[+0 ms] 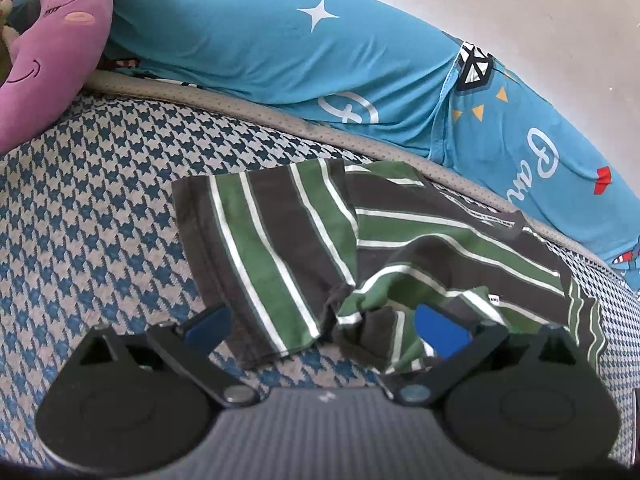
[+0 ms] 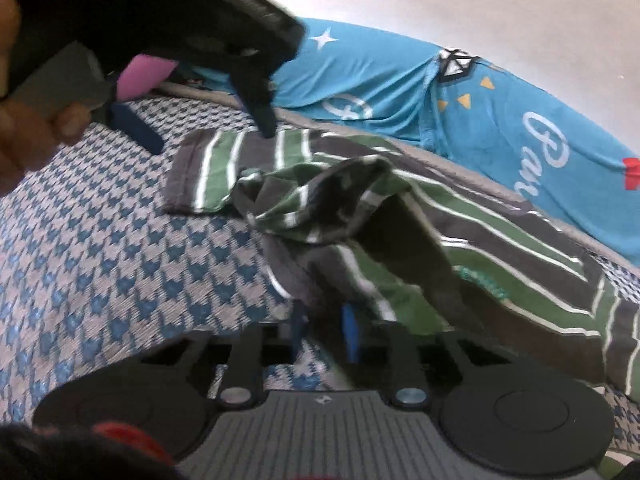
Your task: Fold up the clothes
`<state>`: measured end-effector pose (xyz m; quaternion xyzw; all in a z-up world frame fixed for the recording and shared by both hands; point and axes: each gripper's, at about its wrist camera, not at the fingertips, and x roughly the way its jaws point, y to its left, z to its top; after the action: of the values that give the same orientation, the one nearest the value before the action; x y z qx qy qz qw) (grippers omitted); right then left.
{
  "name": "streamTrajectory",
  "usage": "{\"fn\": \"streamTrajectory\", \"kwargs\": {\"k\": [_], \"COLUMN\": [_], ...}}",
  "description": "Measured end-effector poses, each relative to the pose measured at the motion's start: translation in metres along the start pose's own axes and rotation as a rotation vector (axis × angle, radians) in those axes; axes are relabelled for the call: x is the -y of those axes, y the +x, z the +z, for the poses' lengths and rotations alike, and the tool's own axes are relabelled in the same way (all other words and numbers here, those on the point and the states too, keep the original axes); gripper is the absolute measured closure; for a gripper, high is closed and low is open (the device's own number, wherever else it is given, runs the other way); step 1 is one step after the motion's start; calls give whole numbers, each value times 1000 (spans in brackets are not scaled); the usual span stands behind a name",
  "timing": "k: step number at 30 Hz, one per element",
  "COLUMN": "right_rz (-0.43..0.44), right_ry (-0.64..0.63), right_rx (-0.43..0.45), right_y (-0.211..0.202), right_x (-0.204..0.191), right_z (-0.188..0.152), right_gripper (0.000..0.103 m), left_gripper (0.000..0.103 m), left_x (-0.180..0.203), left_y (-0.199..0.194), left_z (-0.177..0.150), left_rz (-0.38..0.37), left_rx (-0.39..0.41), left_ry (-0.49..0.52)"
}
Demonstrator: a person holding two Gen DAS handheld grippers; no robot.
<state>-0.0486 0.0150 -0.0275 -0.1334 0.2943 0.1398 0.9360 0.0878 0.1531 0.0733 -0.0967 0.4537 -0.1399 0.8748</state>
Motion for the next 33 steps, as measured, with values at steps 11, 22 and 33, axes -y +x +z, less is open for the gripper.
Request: {"fn": "streamTrajectory", "kwargs": {"k": [11,22,33], "right_rz": [217,484,426], "right_ry": [211,-29,36], "right_rx": [89,67,97], "right_y": [-55,-126,-139], "right_x": [35,11,3], "right_z": [19,-1,-13], "right_gripper": [100,99,91], "left_gripper": [1,1,1], "left_x": [1,-7,-37], "left_y": [-15,-59,-75], "left_z": [-3,-56,-80], "left_rz": [-45,-121,-99], "left_rx": [14,23,27], "left_ry": [15,78,-31]}}
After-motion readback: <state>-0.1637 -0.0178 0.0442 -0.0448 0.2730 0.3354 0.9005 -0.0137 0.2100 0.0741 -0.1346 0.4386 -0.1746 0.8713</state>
